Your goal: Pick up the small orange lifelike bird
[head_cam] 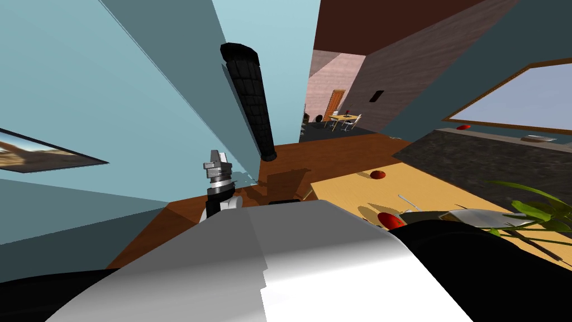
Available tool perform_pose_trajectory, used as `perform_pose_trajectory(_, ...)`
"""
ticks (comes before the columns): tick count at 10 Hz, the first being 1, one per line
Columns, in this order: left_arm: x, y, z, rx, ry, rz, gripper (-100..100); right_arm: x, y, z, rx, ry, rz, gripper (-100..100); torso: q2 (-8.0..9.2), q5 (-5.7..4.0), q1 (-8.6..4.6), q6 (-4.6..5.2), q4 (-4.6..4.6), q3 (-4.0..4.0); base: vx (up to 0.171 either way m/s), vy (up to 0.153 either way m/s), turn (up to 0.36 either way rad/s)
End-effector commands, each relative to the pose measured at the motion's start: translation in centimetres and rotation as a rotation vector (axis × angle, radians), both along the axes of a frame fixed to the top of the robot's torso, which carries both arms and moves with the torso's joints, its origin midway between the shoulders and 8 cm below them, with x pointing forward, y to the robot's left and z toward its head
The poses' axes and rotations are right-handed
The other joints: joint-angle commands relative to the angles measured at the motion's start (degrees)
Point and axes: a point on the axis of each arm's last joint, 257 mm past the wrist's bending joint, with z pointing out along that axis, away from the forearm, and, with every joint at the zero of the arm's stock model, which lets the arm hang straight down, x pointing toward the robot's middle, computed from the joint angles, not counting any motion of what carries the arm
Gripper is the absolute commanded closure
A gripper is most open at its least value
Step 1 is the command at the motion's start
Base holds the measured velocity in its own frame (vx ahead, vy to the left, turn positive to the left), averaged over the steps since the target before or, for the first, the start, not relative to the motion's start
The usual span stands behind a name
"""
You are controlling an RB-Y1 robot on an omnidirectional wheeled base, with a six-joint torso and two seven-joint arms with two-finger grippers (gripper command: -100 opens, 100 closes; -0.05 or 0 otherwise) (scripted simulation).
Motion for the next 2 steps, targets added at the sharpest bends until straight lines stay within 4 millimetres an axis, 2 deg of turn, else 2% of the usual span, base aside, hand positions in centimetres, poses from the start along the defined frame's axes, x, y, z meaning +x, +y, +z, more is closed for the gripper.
perform_pose_trajectory(1, 0.00, 0.00, 0.00, 0.000, 0.000, 0.000, 0, 0.00, 0.00, 0.00, 0.000, 0.000, 0.000, 100, 0.00, 0.00, 0.00, 0.00, 0.00, 0.00, 0.000, 0.000, 0.000)
perform_pose_trajectory(2, 0.00, 0.00, 0.00, 0.000, 0.000, 0.000, 0, 0.02, -0.01, 0.01, 0.001, -0.002, -0.003, 0, 0.02, 0.00, 0.00, 0.01, 0.00, 0.01, 0.000, 0.000, 0.000)
